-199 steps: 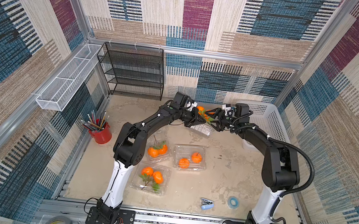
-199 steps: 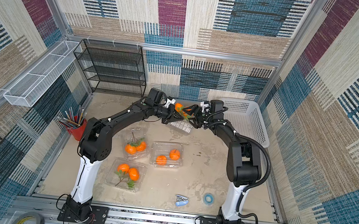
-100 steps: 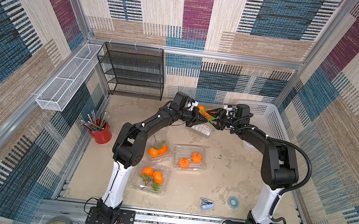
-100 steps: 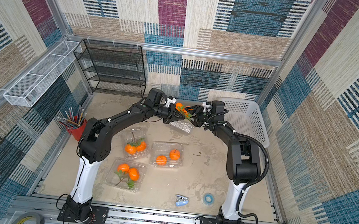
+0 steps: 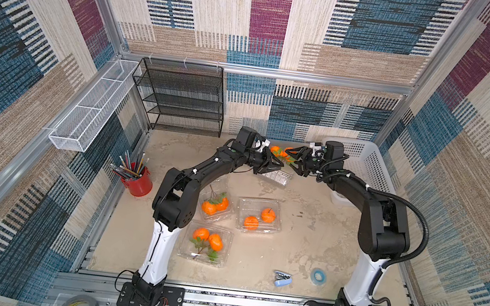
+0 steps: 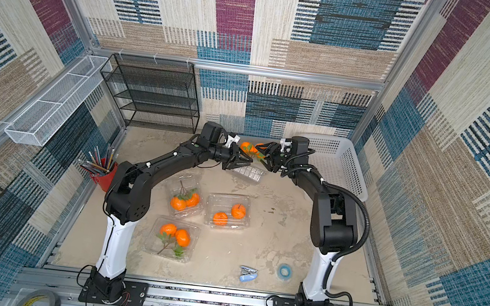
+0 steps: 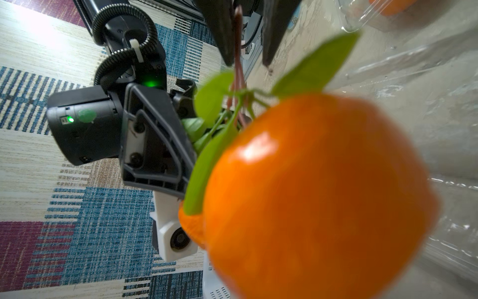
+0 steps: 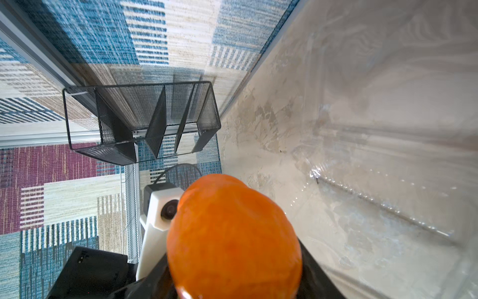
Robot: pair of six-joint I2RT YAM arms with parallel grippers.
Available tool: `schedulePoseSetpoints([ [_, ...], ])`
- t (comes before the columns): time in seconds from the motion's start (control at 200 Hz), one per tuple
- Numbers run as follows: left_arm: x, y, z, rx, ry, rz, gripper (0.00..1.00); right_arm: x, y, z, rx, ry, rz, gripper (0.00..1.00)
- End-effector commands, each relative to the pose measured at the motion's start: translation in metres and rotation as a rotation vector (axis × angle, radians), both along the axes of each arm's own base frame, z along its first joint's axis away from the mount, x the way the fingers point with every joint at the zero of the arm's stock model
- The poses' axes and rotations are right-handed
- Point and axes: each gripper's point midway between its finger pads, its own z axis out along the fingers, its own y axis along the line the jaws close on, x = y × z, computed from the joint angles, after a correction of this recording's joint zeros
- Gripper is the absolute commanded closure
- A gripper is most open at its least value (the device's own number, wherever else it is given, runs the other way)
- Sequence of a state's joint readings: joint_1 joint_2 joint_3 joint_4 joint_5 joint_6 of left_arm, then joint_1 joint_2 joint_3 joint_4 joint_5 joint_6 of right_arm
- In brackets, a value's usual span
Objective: Take oranges out of containers
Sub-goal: Pick up the orange from the packing box, then place the orange in the basket.
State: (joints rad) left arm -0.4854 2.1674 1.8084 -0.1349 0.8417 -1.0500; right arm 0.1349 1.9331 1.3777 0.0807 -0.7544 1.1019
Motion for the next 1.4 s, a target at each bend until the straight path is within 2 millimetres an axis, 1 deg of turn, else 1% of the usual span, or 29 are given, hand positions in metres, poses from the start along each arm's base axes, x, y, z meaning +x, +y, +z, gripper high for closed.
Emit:
schedulePoseSetpoints([
  [0.0,-0.001,0.006,0.004,0.021,-0.018,0.006,0.68,0.006,-0.007,0.010,-0.016,-0.034,-0.025,0.44],
  [0.145,-0.001,0.009,0.016,0.036,-0.042,0.009,0.55,0.013,-0.011,0.017,-0.050,-0.056,-0.034,0.45],
  [0.225,-0.001,0.010,0.029,0.032,-0.062,0.012,0.43,0.018,-0.018,0.024,-0.058,-0.073,-0.052,0.45],
  [0.25,-0.002,0.011,0.034,0.031,-0.071,0.015,0.36,0.020,-0.022,0.027,-0.060,-0.077,-0.059,0.45],
  [0.285,-0.001,0.012,0.043,0.030,-0.086,0.023,0.19,0.024,-0.028,0.030,-0.063,-0.084,-0.070,0.45],
  [0.311,-0.001,0.012,0.051,0.027,-0.101,0.025,0.04,0.026,-0.034,0.033,-0.068,-0.090,-0.082,0.45],
  [0.321,-0.001,0.012,0.054,0.024,-0.106,0.025,0.00,0.027,-0.036,0.035,-0.069,-0.091,-0.087,0.45],
  [0.381,-0.002,0.011,0.073,0.008,-0.139,0.027,0.01,0.033,-0.053,0.040,-0.085,-0.100,-0.117,0.45],
  [0.441,-0.004,0.008,0.089,-0.006,-0.158,0.022,0.01,0.038,-0.074,0.046,-0.093,-0.108,-0.159,0.45],
  [0.531,-0.014,-0.001,0.110,-0.012,-0.189,-0.003,0.01,0.045,-0.118,0.050,-0.103,-0.106,-0.255,0.45],
  [0.591,-0.024,-0.010,0.117,0.001,-0.221,-0.032,0.01,0.050,-0.148,0.049,-0.116,-0.105,-0.320,0.45],
  [0.611,-0.028,-0.013,0.117,0.013,-0.226,-0.044,0.01,0.052,-0.160,0.048,-0.125,-0.102,-0.346,0.45],
  [0.686,-0.042,-0.023,0.117,0.059,-0.264,-0.091,0.01,0.057,-0.190,0.040,-0.154,-0.084,-0.410,0.45],
  [0.696,-0.043,-0.024,0.115,0.066,-0.262,-0.096,0.01,0.058,-0.197,0.039,-0.160,-0.082,-0.423,0.45],
  [0.746,-0.051,-0.029,0.115,0.081,-0.274,-0.123,0.01,0.062,-0.215,0.034,-0.178,-0.074,-0.455,0.45],
  [0.756,-0.052,-0.030,0.115,0.084,-0.276,-0.127,0.01,0.062,-0.221,0.031,-0.186,-0.068,-0.469,0.45],
  [0.791,-0.057,-0.033,0.114,0.092,-0.282,-0.138,0.01,0.063,-0.231,0.021,-0.199,-0.048,-0.486,0.45],
  [0.796,-0.058,-0.034,0.114,0.092,-0.282,-0.140,0.01,0.066,-0.234,0.027,-0.203,-0.062,-0.493,0.45],
  [0.836,-0.063,-0.039,0.113,0.099,-0.287,-0.152,0.01,0.069,-0.246,0.023,-0.218,-0.058,-0.513,0.45],
  [0.917,-0.078,-0.049,0.112,0.111,-0.300,-0.190,0.01,0.074,-0.271,0.004,-0.254,-0.023,-0.563,0.45],
  [1.012,-0.091,-0.054,0.114,0.150,-0.329,-0.224,0.01,0.082,-0.294,-0.017,-0.256,0.011,-0.602,0.45],
  [1.082,-0.093,-0.053,0.117,0.178,-0.349,-0.223,0.01,0.090,-0.308,-0.030,-0.266,0.034,-0.622,0.45],
  [1.102,-0.093,-0.053,0.118,0.183,-0.355,-0.222,0.01,0.094,-0.312,-0.037,-0.271,0.049,-0.626,0.45],
  [1.122,-0.094,-0.053,0.117,0.190,-0.357,-0.221,0.01,0.096,-0.315,-0.038,-0.274,0.050,-0.629,0.44],
  [1.182,-0.096,-0.053,0.118,0.207,-0.368,-0.221,0.01,0.104,-0.323,-0.054,-0.279,0.080,-0.633,0.43],
  [1.277,-0.096,-0.049,0.120,0.236,-0.385,-0.211,0.01,0.115,-0.333,-0.066,-0.290,0.100,-0.645,0.41],
  [1.322,-0.096,-0.049,0.123,0.237,-0.394,-0.216,0.01,0.120,-0.334,-0.067,-0.288,0.100,-0.642,0.40],
  [1.337,-0.091,-0.047,0.123,0.259,-0.407,-0.193,0.01,0.121,-0.335,-0.069,-0.287,0.103,-0.642,0.40],
  [1.397,-0.088,-0.045,0.129,0.270,-0.438,-0.188,0.01,0.126,-0.337,-0.070,-0.291,0.103,-0.638,0.36],
])
